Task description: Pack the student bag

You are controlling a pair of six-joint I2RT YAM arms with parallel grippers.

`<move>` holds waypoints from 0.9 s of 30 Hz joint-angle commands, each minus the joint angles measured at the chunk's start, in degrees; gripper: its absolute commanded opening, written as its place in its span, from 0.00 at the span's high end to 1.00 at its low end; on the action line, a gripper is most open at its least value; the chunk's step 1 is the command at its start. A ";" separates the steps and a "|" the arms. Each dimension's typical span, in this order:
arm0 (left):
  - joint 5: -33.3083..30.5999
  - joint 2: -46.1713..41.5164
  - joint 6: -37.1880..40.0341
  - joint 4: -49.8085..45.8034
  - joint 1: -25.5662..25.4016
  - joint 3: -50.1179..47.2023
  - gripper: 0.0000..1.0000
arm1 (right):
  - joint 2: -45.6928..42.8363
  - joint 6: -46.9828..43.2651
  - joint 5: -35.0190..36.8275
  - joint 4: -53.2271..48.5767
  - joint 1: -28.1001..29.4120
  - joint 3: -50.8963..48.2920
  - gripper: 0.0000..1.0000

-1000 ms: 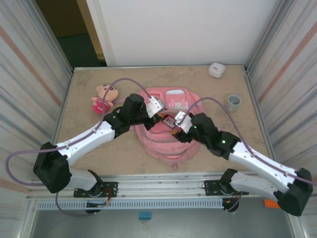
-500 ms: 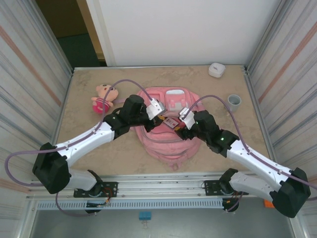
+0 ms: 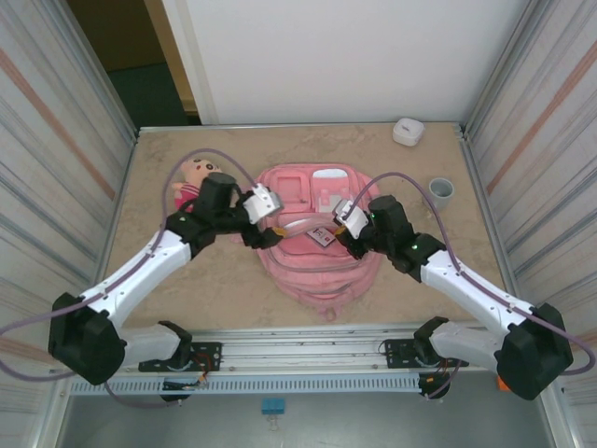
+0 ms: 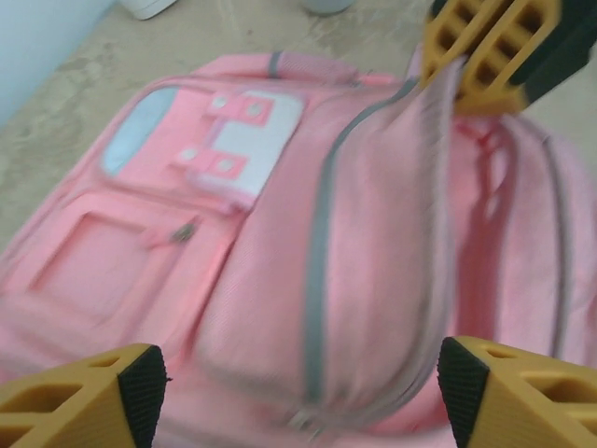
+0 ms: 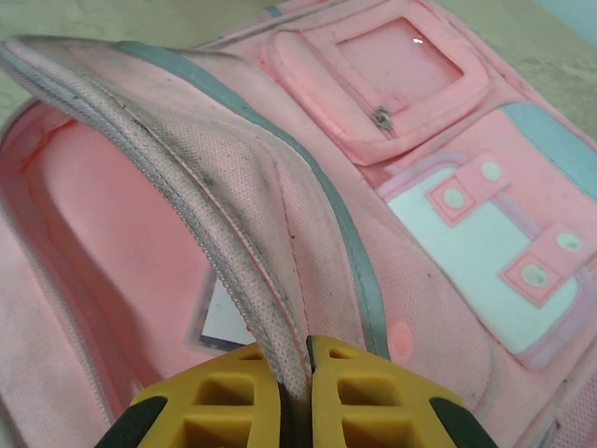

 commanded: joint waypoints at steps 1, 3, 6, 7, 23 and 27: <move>5.22 -0.39 15.05 -10.41 1.61 -0.76 0.20 | -2.05 -1.97 -5.14 -1.06 -0.53 -1.24 0.91; 4.13 1.46 18.25 -11.02 1.71 -1.21 0.19 | -2.05 -2.07 -5.49 -0.70 -0.67 -1.62 0.91; 3.71 6.22 20.05 -10.16 1.71 -1.26 0.17 | -1.65 -1.98 -6.00 0.08 -0.75 -1.72 0.91; 3.64 7.85 20.50 -10.04 1.88 -0.79 0.17 | -1.55 -1.98 -6.23 0.21 -0.75 -1.68 0.91; 10.36 16.38 22.86 -11.98 2.38 2.86 0.79 | -1.33 0.31 -4.16 2.90 -0.89 -2.41 0.91; 11.33 14.79 21.36 -11.82 1.91 1.69 0.94 | -1.11 0.22 -4.06 2.53 -0.75 -2.47 0.87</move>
